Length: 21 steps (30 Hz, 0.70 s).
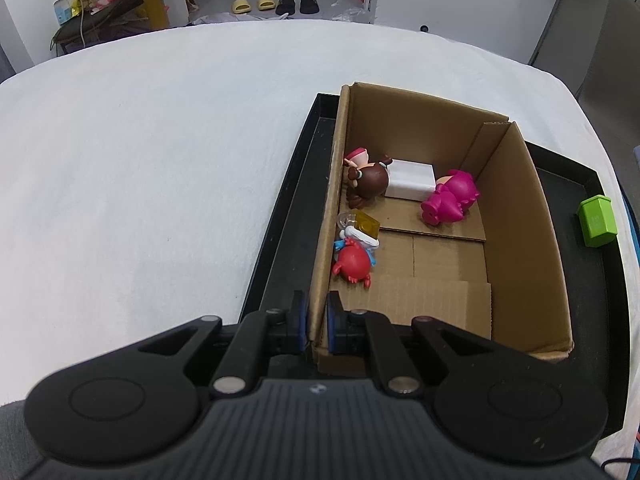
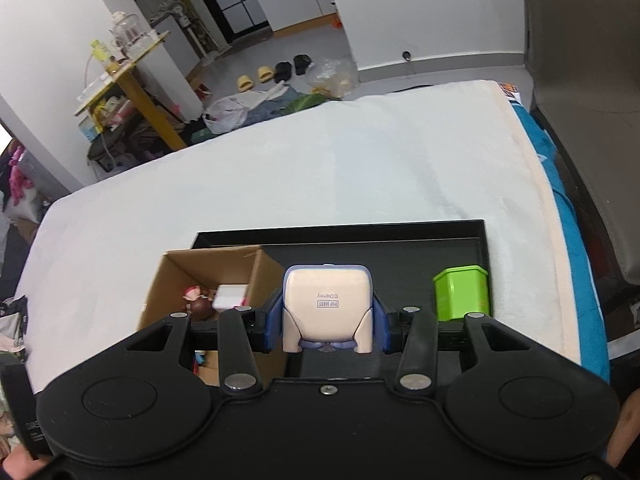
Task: Organize rigid objects
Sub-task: 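Carry the white-blue cube toy with the right tool over the box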
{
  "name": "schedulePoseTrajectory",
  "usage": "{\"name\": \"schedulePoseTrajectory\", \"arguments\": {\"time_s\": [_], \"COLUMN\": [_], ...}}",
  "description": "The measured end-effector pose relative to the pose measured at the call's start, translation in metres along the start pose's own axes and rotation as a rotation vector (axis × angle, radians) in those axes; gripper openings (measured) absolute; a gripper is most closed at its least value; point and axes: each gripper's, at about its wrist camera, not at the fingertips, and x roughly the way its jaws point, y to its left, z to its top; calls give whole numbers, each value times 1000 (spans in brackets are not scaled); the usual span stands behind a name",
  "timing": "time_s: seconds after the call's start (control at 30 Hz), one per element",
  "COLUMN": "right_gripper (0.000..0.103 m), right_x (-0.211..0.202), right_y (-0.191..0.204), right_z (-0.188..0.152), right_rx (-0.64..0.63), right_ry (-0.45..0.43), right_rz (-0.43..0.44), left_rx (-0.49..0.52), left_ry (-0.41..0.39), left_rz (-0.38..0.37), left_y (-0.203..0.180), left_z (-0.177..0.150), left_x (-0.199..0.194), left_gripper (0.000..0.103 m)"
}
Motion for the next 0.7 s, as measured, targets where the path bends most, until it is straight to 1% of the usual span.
{"name": "schedulePoseTrajectory", "arguments": {"time_s": [0.27, 0.5, 0.6, 0.7], "right_gripper": [43, 43, 43, 43], "right_x": [2, 5, 12, 19], "right_y": [20, 42, 52, 65], "right_z": [-2, -5, -7, -10], "right_rx": [-53, -102, -134, -157], "right_ry": [8, 16, 34, 54], "right_rz": [35, 76, 92, 106], "left_rx": [4, 21, 4, 8], "left_ry": [1, 3, 16, 17], "left_rz": [-13, -9, -33, -43], "left_y": [2, 0, 3, 5], "left_z": [0, 0, 2, 2], "left_x": [0, 1, 1, 1], "left_gripper": [9, 8, 8, 8]}}
